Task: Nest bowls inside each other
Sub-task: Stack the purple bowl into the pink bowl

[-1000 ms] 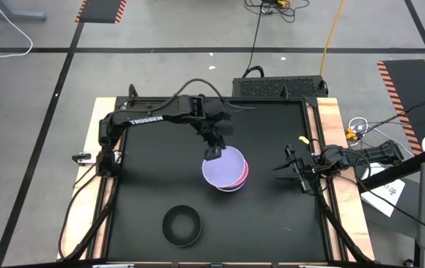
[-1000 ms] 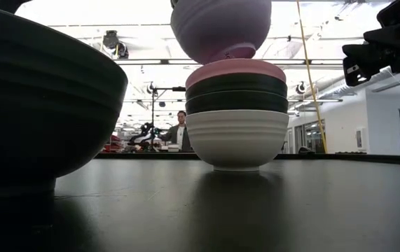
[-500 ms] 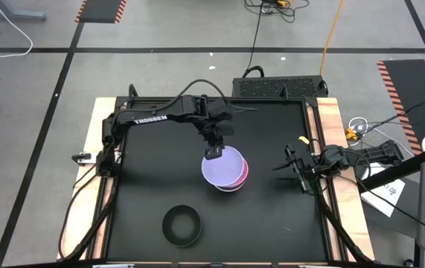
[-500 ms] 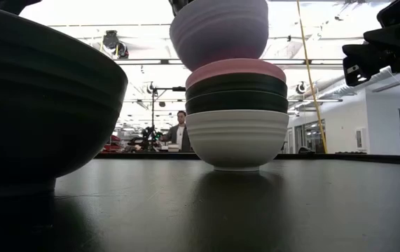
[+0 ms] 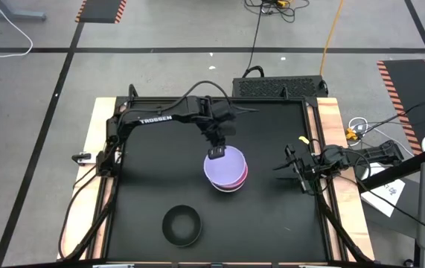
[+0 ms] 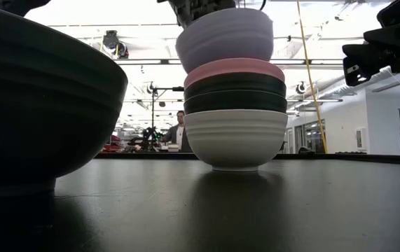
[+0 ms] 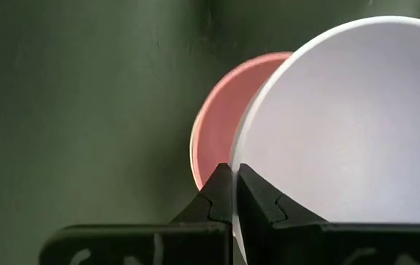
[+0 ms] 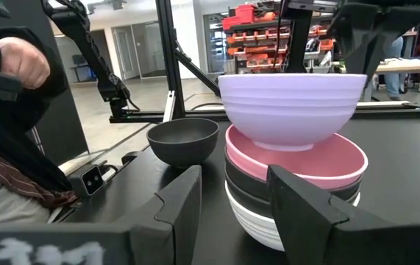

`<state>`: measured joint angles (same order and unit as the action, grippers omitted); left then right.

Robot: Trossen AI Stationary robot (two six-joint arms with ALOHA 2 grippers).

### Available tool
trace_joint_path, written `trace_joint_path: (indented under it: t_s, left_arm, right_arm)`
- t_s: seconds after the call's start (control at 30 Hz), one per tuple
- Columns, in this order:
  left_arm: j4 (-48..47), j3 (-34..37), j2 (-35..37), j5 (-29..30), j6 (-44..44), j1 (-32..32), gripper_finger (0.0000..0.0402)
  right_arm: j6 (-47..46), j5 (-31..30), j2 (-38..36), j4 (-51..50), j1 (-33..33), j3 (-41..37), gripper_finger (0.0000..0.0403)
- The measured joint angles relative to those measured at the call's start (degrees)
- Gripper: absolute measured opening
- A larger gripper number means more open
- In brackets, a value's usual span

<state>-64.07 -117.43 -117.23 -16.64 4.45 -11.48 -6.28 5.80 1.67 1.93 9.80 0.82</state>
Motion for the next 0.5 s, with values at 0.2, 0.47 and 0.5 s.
trace_joint_path:
  t_s: [0.2, 0.47, 0.5]
  left_arm:
    - [0.8, 0.0, -0.4, 0.0, -0.1, -0.5, 0.0004]
    - [-1.2, 0.0, -4.9, 1.6, -0.6, 0.6, 0.0004]
    - [-1.4, 0.0, -5.6, 1.8, -0.7, 0.7, 0.0004]
  right_arm:
    - [0.0, 0.0, 0.0, 0.0, 0.0, 0.0, 0.0146]
    - [0.0, 0.0, 0.2, 0.0, 0.0, 0.0, 0.0146]
    - [-0.1, 0.0, 0.3, 0.0, 0.0, 0.0, 0.0146]
